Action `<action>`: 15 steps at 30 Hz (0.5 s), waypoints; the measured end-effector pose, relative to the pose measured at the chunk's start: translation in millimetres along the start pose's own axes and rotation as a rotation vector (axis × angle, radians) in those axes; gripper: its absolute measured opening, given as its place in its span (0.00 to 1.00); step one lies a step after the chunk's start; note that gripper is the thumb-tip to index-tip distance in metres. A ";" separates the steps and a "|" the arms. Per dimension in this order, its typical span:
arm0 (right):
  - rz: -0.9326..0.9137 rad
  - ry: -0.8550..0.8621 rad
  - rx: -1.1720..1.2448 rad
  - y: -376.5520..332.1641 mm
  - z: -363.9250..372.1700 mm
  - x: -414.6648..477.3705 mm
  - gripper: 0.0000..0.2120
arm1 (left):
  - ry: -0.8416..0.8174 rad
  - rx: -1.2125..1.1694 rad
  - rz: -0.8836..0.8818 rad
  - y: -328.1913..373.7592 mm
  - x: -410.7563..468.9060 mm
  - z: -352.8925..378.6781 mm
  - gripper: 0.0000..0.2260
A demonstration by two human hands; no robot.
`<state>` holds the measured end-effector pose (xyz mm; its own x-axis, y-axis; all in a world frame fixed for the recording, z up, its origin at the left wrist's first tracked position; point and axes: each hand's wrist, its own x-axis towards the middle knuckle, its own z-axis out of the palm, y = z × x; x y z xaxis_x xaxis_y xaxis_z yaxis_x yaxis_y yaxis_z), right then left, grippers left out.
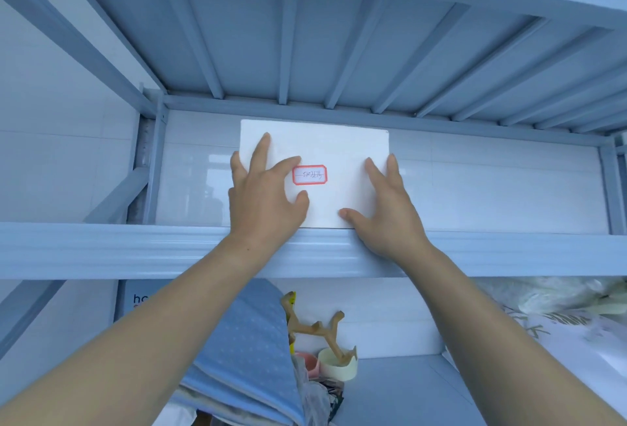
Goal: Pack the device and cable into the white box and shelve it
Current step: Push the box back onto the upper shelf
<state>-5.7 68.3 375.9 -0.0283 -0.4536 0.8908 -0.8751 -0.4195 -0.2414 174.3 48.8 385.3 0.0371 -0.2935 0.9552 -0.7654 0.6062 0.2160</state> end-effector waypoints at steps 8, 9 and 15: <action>-0.053 -0.061 0.039 -63.1 37.3 3.2 0.41 | 0.045 0.069 -0.053 -50.3 0.2 -46.9 0.23; -0.054 -0.066 0.042 -69.5 40.9 3.2 0.41 | 0.041 0.078 -0.052 -55.6 0.1 -52.1 0.23; -0.066 -0.092 0.060 -100.5 57.6 5.2 0.42 | 0.061 0.142 -0.044 -80.9 1.2 -77.1 0.23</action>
<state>110.0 62.8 382.6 0.0752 -0.4929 0.8668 -0.8433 -0.4954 -0.2086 285.9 56.4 384.5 0.1087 -0.2694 0.9569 -0.8449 0.4821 0.2317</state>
